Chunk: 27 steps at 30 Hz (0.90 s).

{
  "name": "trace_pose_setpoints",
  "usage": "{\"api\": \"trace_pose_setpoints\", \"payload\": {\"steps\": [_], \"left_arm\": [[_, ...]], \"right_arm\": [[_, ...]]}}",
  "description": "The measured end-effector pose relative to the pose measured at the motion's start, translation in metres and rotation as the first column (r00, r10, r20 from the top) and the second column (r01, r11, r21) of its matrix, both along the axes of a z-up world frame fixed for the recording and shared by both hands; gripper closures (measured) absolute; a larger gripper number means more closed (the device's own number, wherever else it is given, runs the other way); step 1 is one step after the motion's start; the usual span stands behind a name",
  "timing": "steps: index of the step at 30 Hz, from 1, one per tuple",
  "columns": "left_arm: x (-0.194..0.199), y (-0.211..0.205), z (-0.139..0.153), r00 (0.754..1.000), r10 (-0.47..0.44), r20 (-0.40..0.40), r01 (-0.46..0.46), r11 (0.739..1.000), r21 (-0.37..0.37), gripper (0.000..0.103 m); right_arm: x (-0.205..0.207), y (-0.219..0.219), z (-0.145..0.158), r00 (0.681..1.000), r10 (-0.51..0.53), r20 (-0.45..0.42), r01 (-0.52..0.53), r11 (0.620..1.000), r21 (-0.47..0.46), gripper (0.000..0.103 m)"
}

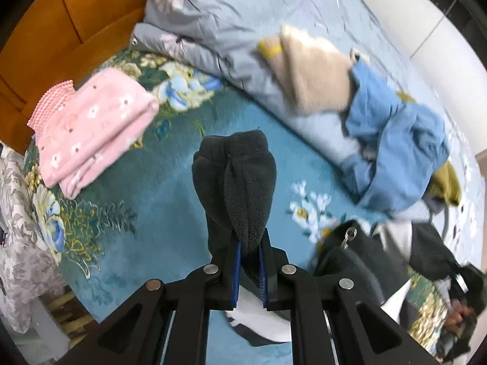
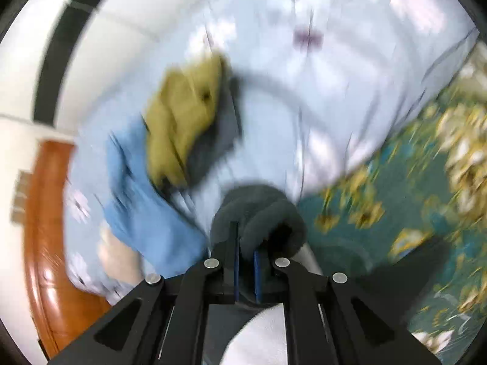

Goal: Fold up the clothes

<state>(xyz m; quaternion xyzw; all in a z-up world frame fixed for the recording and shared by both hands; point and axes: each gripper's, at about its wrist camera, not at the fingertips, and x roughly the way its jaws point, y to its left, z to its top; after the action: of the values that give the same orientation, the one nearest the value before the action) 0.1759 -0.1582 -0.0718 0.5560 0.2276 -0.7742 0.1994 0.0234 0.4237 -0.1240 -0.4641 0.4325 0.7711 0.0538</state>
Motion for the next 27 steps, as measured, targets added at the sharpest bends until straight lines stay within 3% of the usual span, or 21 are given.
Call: {"api": "trace_pose_setpoints", "payload": {"steps": [8,13,16,18,22,27], "left_arm": [[-0.004,-0.041,0.060,0.985,0.045,-0.168,-0.044,0.999,0.010,0.092],[0.003,-0.072,0.094,0.959,0.069,-0.276,-0.059,0.997,0.043,0.092],[0.009,-0.093,0.122,0.931,0.066,-0.359,-0.074,0.997,-0.011,0.102],[0.007,-0.116,0.140,0.920,0.059,-0.388,-0.074,0.997,-0.024,0.102],[0.005,-0.146,0.148,0.918,0.081,-0.388,-0.071,0.997,0.040,0.102],[0.005,-0.128,0.115,0.948,0.009,-0.317,0.027,0.994,0.109,0.102]], "right_arm": [[0.058,0.075,0.150,0.959,-0.137,-0.246,0.171,0.977,0.123,0.096],[0.120,0.090,0.224,0.924,-0.178,-0.338,0.249,0.951,0.181,0.096],[0.158,0.088,0.259,0.909,-0.181,-0.376,0.282,0.931,0.233,0.096],[0.181,0.090,0.279,0.901,-0.194,-0.387,0.306,0.918,0.253,0.096],[0.214,0.104,0.291,0.899,-0.238,-0.366,0.355,0.887,0.294,0.096],[0.253,0.122,0.303,0.894,-0.298,-0.335,0.412,0.842,0.349,0.097]]}}
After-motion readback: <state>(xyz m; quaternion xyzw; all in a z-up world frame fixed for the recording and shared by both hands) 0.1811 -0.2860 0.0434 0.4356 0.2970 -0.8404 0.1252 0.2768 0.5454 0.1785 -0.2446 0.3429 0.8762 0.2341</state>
